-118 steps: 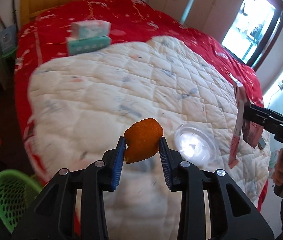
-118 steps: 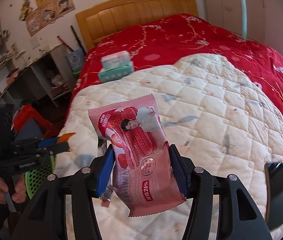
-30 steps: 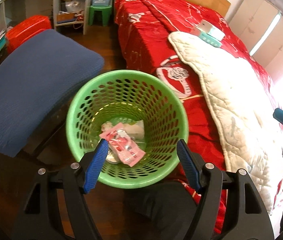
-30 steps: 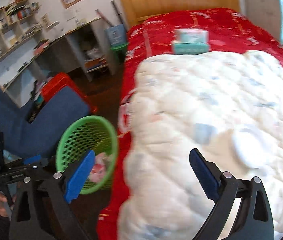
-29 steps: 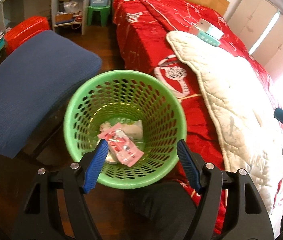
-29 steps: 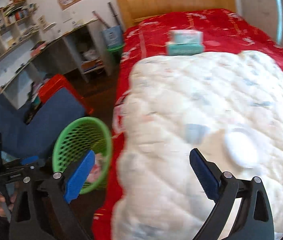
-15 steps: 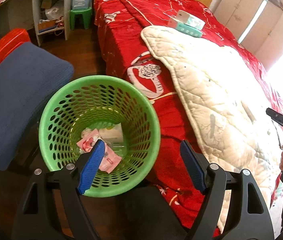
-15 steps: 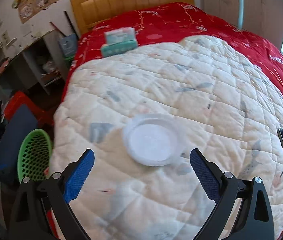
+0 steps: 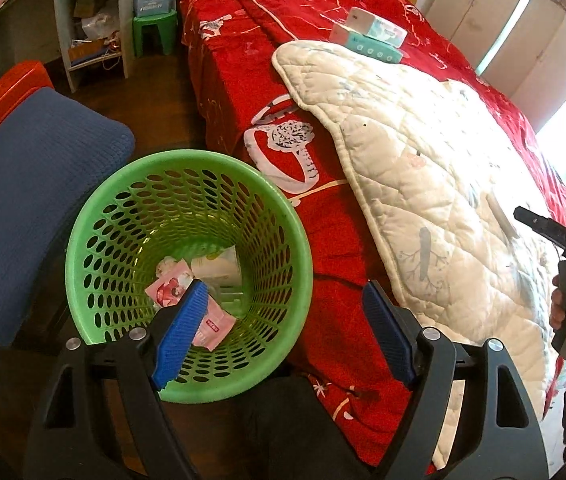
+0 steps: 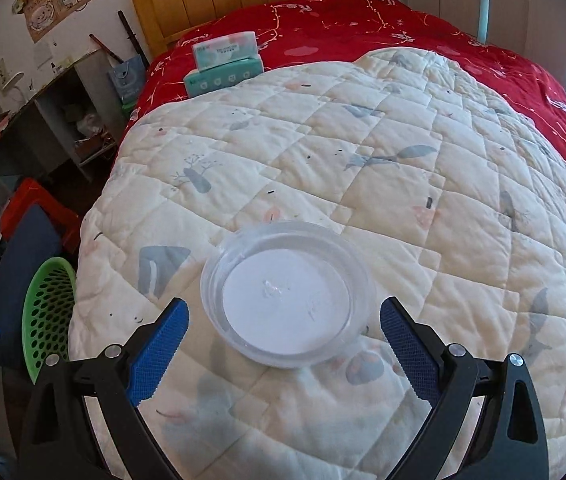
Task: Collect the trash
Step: 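Reach to the clear round bowl and grasp its rim with the right tool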
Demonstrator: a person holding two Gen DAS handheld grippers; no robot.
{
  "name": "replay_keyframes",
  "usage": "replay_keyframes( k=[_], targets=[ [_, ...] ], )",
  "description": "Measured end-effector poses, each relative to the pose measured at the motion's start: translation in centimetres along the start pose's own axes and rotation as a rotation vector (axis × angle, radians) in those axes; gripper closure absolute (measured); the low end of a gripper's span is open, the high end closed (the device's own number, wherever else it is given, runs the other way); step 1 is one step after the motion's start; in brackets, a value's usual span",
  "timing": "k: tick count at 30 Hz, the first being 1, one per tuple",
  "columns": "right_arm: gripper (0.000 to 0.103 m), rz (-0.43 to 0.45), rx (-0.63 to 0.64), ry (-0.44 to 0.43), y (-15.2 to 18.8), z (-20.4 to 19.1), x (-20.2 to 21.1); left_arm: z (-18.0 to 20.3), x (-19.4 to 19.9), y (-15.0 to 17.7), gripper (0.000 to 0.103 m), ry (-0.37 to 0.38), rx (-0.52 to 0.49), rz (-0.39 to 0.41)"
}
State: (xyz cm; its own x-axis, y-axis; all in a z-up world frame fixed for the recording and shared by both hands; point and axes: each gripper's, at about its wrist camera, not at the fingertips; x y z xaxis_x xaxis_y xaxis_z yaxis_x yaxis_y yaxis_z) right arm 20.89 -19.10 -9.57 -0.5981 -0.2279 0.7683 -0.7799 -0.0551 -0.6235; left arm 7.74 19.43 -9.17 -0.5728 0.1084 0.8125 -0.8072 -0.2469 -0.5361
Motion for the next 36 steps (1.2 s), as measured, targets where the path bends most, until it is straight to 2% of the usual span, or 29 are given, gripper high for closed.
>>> replay_keyframes(
  k=[6, 7, 8, 19, 32, 36],
  targets=[
    [0.010, -0.007, 0.011, 0.004, -0.3, -0.2, -0.7, 1.0, -0.5, -0.3, 0.025, 0.005, -0.020, -0.006],
    [0.012, -0.003, 0.010, 0.007, -0.4, -0.2, -0.7, 1.2, -0.5, -0.4, 0.025, 0.006, -0.023, -0.006],
    [0.018, -0.001, 0.010, 0.011, -0.4, -0.2, -0.8, 1.4, -0.6, -0.5, 0.025, 0.008, -0.028, -0.007],
    [0.019, 0.029, -0.009, 0.010, -0.4, 0.7, 0.8, 4.7, -1.0, -1.6, 0.025, 0.050, -0.098, -0.009],
    [0.019, 0.066, -0.055, 0.024, 2.5, 4.5, 6.4, 15.1, -3.0, -3.7, 0.025, 0.189, -0.274, -0.008],
    [0.019, 0.061, -0.057, 0.034, 3.9, 5.5, 7.7, 18.6, -4.6, -4.4, 0.035, 0.251, -0.314, -0.030]
  ],
)
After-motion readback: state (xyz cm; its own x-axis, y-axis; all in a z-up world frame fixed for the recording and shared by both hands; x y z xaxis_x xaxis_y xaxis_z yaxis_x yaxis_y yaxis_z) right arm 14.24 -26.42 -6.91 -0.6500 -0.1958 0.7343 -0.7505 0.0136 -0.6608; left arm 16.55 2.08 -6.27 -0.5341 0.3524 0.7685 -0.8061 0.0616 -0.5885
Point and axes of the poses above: each gripper's, at about its wrist camera, not at the fingertips, and x roughly against the way its jaws point, z to its right, y to its underside, and after that the axes turned 4 degrees about z, right-handed
